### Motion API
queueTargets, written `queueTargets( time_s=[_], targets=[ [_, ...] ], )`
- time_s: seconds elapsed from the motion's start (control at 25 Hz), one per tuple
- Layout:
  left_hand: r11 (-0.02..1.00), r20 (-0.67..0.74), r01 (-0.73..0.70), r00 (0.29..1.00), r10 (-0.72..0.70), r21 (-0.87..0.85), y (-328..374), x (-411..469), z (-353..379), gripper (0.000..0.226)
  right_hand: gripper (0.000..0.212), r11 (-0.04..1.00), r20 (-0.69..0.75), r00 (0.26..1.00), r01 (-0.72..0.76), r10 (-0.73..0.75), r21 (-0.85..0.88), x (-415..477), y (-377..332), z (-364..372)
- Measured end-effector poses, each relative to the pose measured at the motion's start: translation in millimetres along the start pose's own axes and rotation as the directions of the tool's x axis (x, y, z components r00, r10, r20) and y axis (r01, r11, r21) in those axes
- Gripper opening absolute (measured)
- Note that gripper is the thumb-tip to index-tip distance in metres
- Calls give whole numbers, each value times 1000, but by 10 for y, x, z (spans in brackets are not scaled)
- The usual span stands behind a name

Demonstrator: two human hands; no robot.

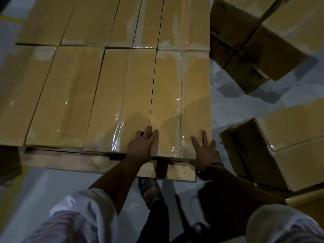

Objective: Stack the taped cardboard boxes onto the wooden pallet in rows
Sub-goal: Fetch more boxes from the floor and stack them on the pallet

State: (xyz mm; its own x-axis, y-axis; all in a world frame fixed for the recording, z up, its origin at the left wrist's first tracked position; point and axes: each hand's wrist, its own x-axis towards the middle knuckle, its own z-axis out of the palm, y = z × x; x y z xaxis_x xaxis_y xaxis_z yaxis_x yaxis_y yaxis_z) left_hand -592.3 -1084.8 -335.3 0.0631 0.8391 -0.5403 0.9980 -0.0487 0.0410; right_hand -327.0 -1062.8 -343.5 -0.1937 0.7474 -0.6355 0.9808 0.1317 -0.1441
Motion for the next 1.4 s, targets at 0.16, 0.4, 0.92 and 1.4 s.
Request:
queueTargets(
  time_s=[0.16,0.4,0.92,1.4],
  targets=[
    [998,78,-12,997,17,-67,56,-66,-284,116,86,999,-55,998,-17,19,28,-220,-45,-169],
    [980,8,-81,996,84,-183,481,-339,-888,106,77,983,-190,981,-11,46,181,-645,-19,-758],
    [784,-45,-605,795,605,-139,2245,-84,-1730,81,67,546,-345,648,-132,679,828,-1407,938,-1148],
    [723,14,-691,723,691,11,4127,1236,-1904,77,64,246,-142,358,-262,923,933,-1066,2798,-1167]
  ],
)
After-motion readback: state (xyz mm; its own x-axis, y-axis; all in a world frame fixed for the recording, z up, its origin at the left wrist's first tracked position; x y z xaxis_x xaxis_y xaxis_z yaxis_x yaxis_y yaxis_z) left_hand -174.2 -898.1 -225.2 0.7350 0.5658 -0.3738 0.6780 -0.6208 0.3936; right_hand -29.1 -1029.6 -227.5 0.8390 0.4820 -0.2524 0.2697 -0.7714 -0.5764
